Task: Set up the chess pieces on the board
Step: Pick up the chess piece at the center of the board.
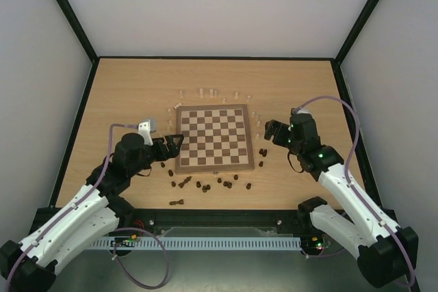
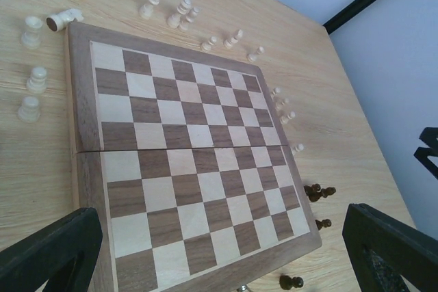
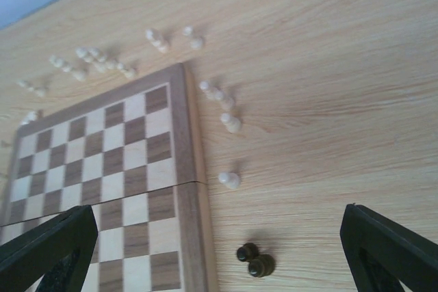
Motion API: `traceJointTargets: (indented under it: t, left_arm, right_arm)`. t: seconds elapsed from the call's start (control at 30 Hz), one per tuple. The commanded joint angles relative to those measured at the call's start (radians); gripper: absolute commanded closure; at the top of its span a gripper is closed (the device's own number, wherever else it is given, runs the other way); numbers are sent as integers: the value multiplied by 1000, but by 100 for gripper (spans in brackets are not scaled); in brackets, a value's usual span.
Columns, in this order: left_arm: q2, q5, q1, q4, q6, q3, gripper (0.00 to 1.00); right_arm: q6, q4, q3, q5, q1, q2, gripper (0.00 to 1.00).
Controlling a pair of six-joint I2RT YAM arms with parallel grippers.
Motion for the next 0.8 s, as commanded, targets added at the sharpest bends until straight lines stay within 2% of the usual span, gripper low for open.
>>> traceJointTargets:
  t: [0.0,0.1,0.27,0.37,0.63,0.77]
  left_arm:
    - [12,35,-4,-19,3,37,1]
    - [57,71,-9,-42,22,59,1]
    - [16,115,-11,24,13,-8,1]
    - [10,129,-13,36,16,-21,1]
    - [67,102,-16,20,48,-13,0]
    - [88,87,-22,22,48,-17,0]
  right_arm:
    - [6,53,-42,-54,3,-93,1]
    - [31,21,-22,-52,3,-93,1]
    - [3,-86,47,-88,3,62,1]
    - [4,-94,36,-111,3,147,1]
    - [16,-108,-2,-18,10,213,26]
    - [45,-123,-3,51,58,257,30]
